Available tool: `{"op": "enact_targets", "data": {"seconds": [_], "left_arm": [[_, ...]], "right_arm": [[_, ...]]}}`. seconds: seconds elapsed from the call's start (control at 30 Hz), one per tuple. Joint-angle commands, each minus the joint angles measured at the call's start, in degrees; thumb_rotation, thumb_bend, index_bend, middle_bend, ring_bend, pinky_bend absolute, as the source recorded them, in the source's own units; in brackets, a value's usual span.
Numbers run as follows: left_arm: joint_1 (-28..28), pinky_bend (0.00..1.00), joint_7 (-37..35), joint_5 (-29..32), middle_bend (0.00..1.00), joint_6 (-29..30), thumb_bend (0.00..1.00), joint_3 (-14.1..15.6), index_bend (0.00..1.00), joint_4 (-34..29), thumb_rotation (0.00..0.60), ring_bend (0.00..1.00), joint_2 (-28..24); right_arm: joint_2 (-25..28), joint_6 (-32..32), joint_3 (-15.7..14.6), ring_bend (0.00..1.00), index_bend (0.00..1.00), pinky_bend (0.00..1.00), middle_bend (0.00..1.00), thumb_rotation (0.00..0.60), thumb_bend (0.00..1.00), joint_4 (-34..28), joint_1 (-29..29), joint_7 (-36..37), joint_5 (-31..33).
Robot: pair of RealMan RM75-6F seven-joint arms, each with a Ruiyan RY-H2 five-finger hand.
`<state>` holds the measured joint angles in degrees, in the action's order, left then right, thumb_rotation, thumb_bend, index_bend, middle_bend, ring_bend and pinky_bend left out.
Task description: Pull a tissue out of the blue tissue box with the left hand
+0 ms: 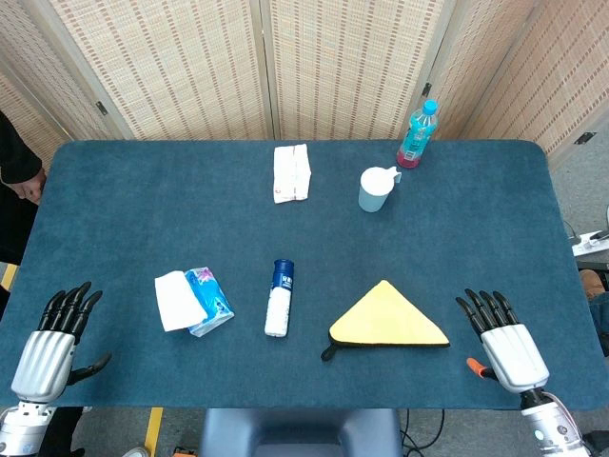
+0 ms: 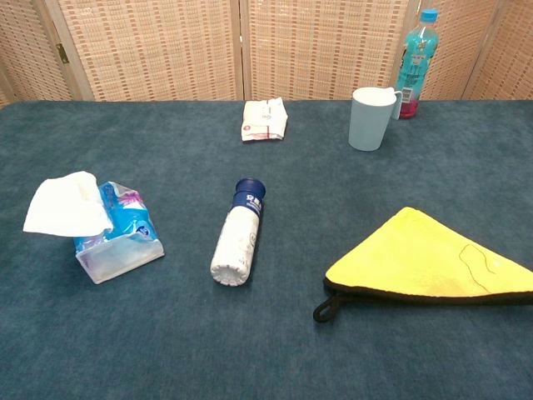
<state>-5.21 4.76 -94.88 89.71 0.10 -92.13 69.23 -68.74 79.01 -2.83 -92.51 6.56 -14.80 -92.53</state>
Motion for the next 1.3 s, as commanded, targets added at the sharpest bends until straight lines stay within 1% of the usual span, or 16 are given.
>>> {"op": "enact_targets", "data": {"seconds": [0.03,0.3,0.53,0.73,0.8,0.93,1.03,1.17,1.3], "left_arm": [[0.0,0.06,0.0,0.1,0.0,-0.1,0.23,0.0,0.0,0.0,0.6,0.0,0.0],[-0.1,0.06,-0.1,0.0,0.0,-0.2,0.23,0.1,0.0,0.0,0.6,0.0,-0.1],[-1.1,0.1,1.1,-1.9,0.0,-1.8,0.23,1.0,0.0,-0.1,0.6,0.0,0.1],[-3.9,0.12,2.5,-2.9,0.0,-6.0,0.23,1.1,0.0,1.0,0.6,0.0,1.6],[-5.0,0.13,2.7,-3.2,0.0,-7.1,0.24,0.7,0.0,1.5,0.6,0.0,2.4],[-7.0,0.15,2.8,-3.2,0.0,-9.1,0.29,-0.1,0.0,2.9,0.6,0.0,4.5],[-8.6,0.15,4.1,-2.1,0.0,-11.7,0.28,-0.6,0.0,3.8,0.6,0.0,6.2],[-10.5,0.15,3.8,-1.0,0.0,-14.4,0.28,-1.0,0.0,5.8,0.6,0.0,9.2],[-11.7,0.15,3.7,-0.5,0.0,-15.2,0.29,-1.6,0.02,8.0,0.6,0.0,11.6]], "right_arm": [[0.0,-0.1,0.0,0.0,0.0,0.0,0.0,0.6,0.0,0.0,0.0,0.0,0.0],[0.0,-0.3,0.0,0.0,0.0,0.0,0.0,0.6,0.0,0.0,0.1,-0.1,0.1],[0.4,0.5,-0.2,0.0,0.0,0.0,0.0,0.6,0.0,-0.5,-0.1,0.5,-0.5],[1.1,0.9,-0.2,0.0,0.0,0.0,0.0,0.6,0.0,-0.9,-0.2,1.6,-0.9],[1.1,0.7,-0.1,0.0,0.0,0.0,0.0,0.6,0.0,-0.8,0.0,1.9,-0.8],[1.0,-0.1,0.1,0.0,0.0,0.0,0.0,0.6,0.0,-0.6,0.2,1.9,-0.1],[0.9,-0.3,0.2,0.0,0.0,0.0,0.0,0.6,0.0,-0.5,0.4,1.8,0.0],[0.7,-0.3,0.1,0.0,0.0,0.0,0.0,0.6,0.0,-0.4,0.4,1.8,-0.1],[0.7,-0.1,0.1,0.0,0.0,0.0,0.0,0.6,0.0,-0.2,0.4,2.1,-0.3]]}}
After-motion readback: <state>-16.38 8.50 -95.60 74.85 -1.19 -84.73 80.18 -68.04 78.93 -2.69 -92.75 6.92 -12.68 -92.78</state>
